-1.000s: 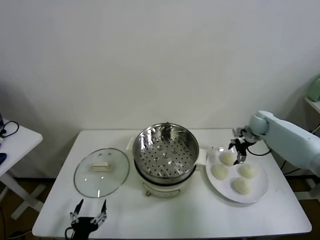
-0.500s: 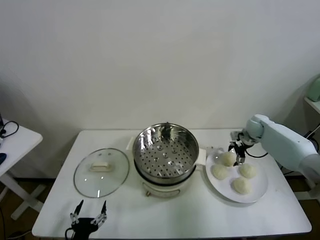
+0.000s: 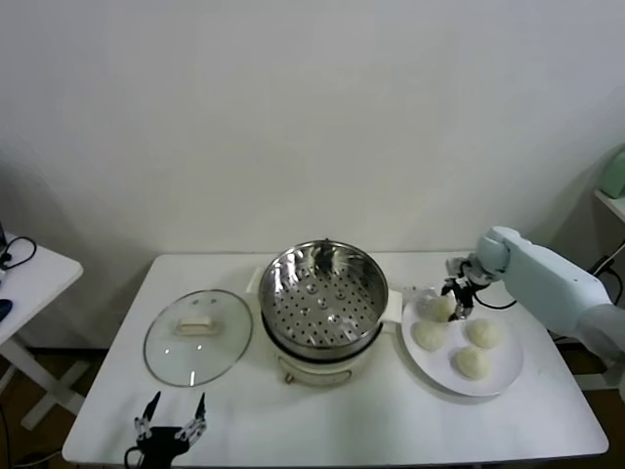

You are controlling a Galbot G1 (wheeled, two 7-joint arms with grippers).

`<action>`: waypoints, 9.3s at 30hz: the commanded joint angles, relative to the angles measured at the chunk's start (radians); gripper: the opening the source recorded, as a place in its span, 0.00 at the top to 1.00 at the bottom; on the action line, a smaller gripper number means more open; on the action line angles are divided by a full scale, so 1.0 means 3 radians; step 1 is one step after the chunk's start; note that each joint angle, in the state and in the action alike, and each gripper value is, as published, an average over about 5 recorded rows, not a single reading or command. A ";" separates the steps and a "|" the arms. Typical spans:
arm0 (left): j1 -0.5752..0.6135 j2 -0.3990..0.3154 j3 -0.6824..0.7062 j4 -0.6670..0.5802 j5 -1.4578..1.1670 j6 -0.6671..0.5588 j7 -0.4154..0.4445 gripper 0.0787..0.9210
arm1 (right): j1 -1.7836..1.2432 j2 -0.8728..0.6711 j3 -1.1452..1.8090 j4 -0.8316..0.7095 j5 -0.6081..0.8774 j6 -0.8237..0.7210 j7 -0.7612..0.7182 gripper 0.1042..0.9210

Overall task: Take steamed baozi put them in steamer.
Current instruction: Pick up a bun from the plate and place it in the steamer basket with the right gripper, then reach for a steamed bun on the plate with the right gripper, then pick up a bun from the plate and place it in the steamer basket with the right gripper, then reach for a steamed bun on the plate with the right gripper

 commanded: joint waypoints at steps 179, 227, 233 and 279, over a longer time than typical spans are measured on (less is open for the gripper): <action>-0.0047 0.0007 -0.0020 0.0070 0.0174 -0.0100 -0.0099 0.12 | 0.1556 0.1340 -0.1881 0.2012 0.2900 -0.2134 0.1723 0.37; -0.0111 -0.0011 -0.0040 0.0081 0.0156 -0.0118 -0.0096 0.12 | 0.3700 -0.0924 -0.3846 0.3170 0.2293 -0.0995 0.0492 0.12; -0.0120 -0.0010 -0.0054 0.0063 0.0118 -0.0111 -0.0094 0.12 | 0.3186 -0.1377 -0.3873 0.2966 0.1837 -0.0977 0.0581 0.12; -0.0074 -0.0015 -0.0091 0.0093 0.0175 -0.0108 -0.0100 0.12 | 0.0440 -0.1158 -0.1481 0.1852 0.1073 -0.1108 0.0823 0.15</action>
